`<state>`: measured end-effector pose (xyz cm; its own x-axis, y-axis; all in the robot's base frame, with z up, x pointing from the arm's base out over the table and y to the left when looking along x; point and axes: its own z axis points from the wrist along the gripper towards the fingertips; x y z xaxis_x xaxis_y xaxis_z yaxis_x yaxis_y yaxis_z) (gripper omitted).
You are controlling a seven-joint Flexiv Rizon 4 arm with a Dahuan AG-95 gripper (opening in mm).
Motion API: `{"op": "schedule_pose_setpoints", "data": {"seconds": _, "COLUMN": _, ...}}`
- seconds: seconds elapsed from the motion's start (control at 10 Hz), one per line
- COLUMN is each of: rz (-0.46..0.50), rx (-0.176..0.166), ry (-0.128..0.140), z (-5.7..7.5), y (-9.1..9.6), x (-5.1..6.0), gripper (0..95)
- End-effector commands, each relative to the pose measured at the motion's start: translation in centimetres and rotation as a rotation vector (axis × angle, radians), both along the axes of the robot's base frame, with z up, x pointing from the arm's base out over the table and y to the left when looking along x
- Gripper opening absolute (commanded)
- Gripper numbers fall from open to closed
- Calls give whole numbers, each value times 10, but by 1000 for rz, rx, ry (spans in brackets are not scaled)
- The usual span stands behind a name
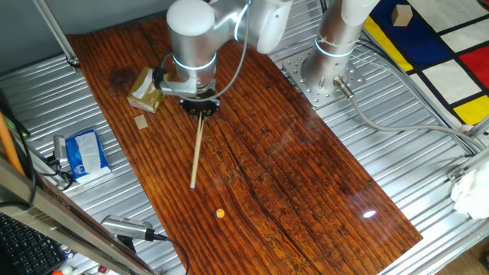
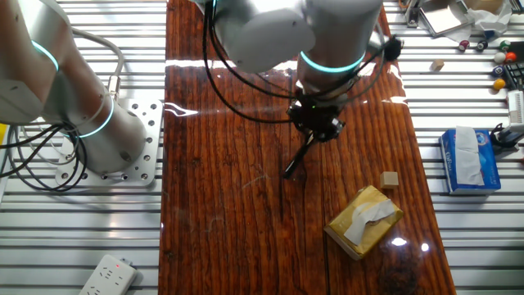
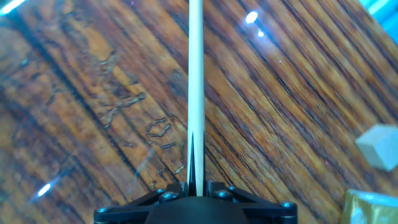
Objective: Hit the pool ball
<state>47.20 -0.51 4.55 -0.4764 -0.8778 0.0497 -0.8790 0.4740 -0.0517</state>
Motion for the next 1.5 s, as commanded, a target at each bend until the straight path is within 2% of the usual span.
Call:
{"op": "schedule_pose_setpoints", "data": {"seconds": 0.1, "rz": 51, "rx": -19, "ry": 0, "z": 1, "y": 5, "x": 3, "gripper": 0}}
{"op": "schedule_pose_setpoints", "data": {"seconds": 0.7, "rz": 76, "rx": -47, "ry": 2, "z": -1, "y": 22, "x": 12, "gripper": 0}}
{"op": "schedule_pose_setpoints", "data": {"seconds": 0.8, "rz": 106, "rx": -69, "ry": 3, "z": 1, "y": 26, "x": 14, "gripper": 0}}
{"op": "schedule_pose_setpoints", "data": {"seconds": 1.5, "rz": 206, "rx": -69, "ry": -10, "z": 6, "y": 27, "x": 14, "gripper": 0}}
